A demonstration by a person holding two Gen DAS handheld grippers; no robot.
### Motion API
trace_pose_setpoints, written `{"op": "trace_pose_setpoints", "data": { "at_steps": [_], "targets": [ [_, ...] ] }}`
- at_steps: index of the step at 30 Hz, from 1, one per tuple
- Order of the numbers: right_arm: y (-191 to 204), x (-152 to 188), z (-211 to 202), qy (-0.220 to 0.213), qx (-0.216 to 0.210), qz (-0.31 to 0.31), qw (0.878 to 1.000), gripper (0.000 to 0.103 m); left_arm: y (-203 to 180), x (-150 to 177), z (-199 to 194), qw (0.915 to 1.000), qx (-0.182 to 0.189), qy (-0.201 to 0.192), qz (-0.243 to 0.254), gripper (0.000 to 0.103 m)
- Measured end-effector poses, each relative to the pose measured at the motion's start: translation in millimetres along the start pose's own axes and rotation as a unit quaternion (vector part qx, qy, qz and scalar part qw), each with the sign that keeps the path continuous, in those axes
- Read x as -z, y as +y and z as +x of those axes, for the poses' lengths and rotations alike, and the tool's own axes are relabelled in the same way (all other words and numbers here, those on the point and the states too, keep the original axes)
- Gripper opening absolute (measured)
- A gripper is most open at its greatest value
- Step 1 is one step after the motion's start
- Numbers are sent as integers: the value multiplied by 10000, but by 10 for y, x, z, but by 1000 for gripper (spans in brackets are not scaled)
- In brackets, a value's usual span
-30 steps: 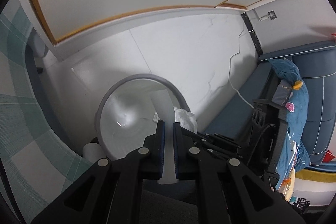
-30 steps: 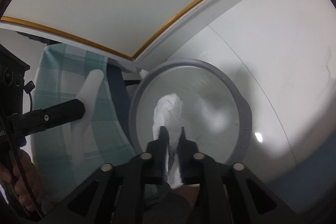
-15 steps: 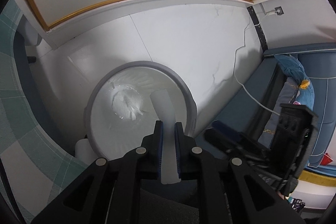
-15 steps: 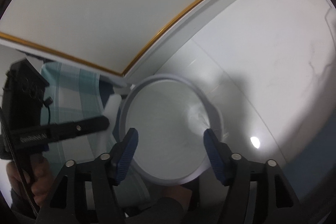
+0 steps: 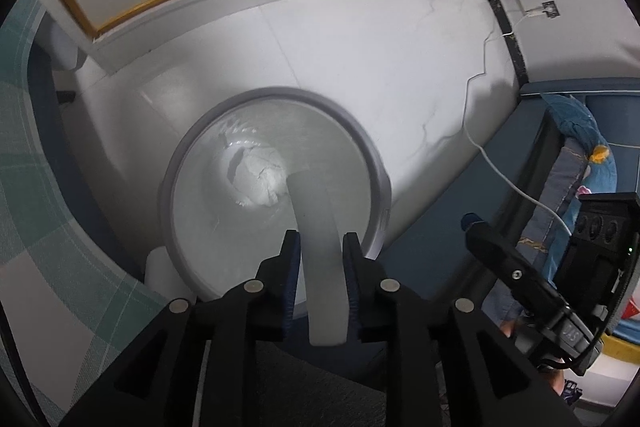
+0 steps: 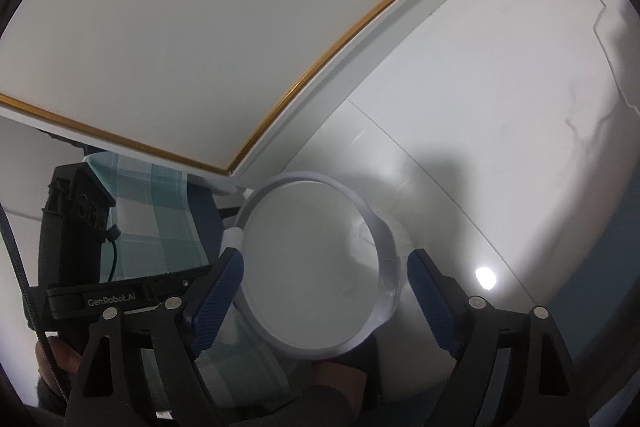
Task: Collect trash
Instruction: 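Open the right gripper to drop the tissue into the toilet bowl, then move the right gripper back to the table and grasp a yellow wrapper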
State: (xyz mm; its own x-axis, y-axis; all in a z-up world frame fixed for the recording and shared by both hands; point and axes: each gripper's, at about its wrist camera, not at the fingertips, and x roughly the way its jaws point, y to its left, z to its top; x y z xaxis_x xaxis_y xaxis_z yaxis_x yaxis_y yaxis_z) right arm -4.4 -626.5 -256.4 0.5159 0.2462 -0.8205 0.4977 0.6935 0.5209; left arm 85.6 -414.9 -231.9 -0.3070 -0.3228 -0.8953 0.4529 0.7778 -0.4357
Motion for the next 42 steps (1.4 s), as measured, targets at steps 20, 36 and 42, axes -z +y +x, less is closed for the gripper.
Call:
{"op": "trace_pose_setpoints", "data": {
  "at_steps": [20, 36, 42],
  "targets": [
    [113, 33, -254, -186, -128, -38, 9997, 94, -125, 193, -450, 9927, -749, -927, 198, 49],
    [793, 70, -1095, -1080, -412, -612, 9914, 94, -92, 650, -1374, 9578, -1337, -2534, 213, 68],
    [1349, 166, -1447, -1447, -710, -1141, 9803, 97, 73, 898, -1852, 9388, -1502, -3100, -53, 68]
  ]
}}
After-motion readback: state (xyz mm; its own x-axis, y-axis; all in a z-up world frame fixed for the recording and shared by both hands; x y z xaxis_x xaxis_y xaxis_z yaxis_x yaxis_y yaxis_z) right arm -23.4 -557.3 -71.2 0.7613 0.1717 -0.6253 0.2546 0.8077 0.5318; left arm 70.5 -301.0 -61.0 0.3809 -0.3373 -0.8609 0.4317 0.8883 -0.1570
